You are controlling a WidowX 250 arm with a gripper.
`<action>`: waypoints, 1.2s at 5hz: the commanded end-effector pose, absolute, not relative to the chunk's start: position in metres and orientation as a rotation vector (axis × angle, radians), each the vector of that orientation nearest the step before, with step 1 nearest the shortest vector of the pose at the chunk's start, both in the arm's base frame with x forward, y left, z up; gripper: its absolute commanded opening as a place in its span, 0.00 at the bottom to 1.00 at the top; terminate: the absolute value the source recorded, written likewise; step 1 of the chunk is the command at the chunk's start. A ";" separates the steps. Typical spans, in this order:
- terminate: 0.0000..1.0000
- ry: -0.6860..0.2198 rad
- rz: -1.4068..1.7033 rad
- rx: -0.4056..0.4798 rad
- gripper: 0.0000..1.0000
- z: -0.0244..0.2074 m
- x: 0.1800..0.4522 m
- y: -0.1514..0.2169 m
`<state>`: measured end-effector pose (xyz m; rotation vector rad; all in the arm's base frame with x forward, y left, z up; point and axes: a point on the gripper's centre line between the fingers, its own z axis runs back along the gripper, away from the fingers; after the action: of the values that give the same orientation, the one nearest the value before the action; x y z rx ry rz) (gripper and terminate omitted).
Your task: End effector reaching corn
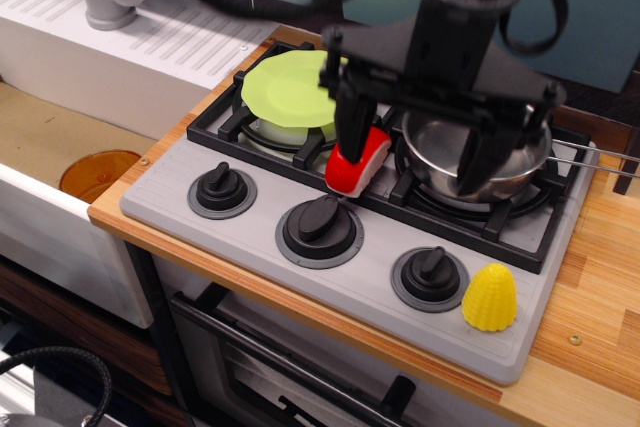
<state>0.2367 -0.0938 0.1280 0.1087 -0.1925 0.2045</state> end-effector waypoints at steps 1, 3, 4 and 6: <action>0.00 -0.277 0.208 0.092 1.00 0.117 0.253 -0.110; 0.00 -0.298 0.224 0.081 1.00 0.106 0.261 -0.124; 0.00 -0.319 0.240 0.059 1.00 0.095 0.264 -0.131; 0.00 -0.340 0.267 0.022 1.00 0.078 0.256 -0.148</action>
<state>0.2486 -0.1463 0.0703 0.0401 -0.3205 0.2654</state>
